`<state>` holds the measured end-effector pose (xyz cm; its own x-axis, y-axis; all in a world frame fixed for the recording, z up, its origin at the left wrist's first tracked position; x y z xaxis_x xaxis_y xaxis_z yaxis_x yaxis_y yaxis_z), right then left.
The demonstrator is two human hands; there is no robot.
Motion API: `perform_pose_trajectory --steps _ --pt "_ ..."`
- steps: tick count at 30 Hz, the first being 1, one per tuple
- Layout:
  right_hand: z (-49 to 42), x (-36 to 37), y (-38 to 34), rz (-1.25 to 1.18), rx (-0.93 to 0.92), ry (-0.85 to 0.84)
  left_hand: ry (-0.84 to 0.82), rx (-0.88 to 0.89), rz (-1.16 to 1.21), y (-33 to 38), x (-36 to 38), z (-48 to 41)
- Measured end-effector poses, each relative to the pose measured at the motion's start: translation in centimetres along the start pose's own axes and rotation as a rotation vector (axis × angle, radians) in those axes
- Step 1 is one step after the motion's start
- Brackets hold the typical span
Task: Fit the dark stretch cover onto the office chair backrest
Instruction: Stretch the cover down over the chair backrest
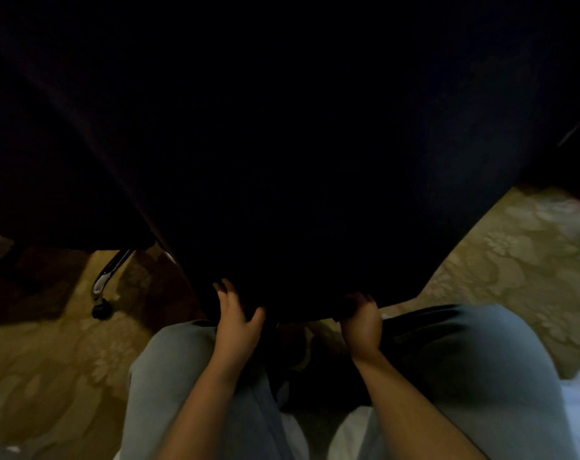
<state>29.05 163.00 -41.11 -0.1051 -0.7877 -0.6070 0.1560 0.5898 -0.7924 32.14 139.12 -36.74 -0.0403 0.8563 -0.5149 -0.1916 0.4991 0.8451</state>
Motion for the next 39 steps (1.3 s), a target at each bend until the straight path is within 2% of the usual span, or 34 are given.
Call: perform_pose_trajectory --steps 4,8,10,13,16,18,20,23,28,32,34,39 --pt "0.0 -2.1 -1.4 -0.010 -0.099 0.164 0.076 -0.037 0.051 0.0 -0.3 -0.3" --pt "0.6 -5.8 -3.1 -0.006 -0.201 0.407 0.059 -0.033 0.021 -0.4 0.9 -0.1" --pt "0.8 -6.5 -3.1 -0.023 -0.221 0.462 0.023 -0.016 0.026 -0.5 1.6 0.0" --pt "0.3 -5.0 -1.2 -0.080 -0.091 0.364 -0.019 0.006 0.032 -0.3 2.5 0.1" --pt "-0.5 -1.5 2.5 -0.037 0.059 0.114 -0.049 0.033 0.038 -0.1 3.2 0.1" --pt "-0.8 0.4 5.2 -0.005 0.112 0.019 -0.066 0.041 0.066 0.0 3.5 0.0" --pt "-1.0 0.6 6.3 -0.014 0.186 0.039 -0.070 0.027 0.075 0.1 3.7 -0.1" --pt "-1.1 -1.8 4.4 -0.114 0.180 0.161 -0.062 0.028 0.076 0.8 4.3 -0.3" --pt "-0.8 -7.5 0.9 -0.225 0.094 0.489 -0.091 0.035 0.019 1.8 6.2 0.2" --pt "-1.6 -11.3 2.2 -0.375 0.235 0.655 -0.147 0.099 -0.073 2.8 7.6 1.1" --pt "-2.1 -11.8 3.0 -0.367 0.283 0.630 -0.160 0.115 -0.105 3.0 8.0 1.1" --pt "-1.9 -8.0 2.9 -0.265 0.192 0.357 -0.183 0.097 -0.160 3.0 8.3 1.0"
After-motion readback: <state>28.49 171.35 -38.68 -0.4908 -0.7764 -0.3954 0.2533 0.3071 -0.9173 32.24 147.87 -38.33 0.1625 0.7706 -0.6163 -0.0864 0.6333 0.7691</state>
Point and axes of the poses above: each hand's wrist, its own z-axis away from the middle knuckle, its own x-axis out of the palm, y = z × x, the point moved 5 cm from there along -z, towards the middle knuckle, and after that the axes turned 6 degrees about -y, right-handed, at the moved point
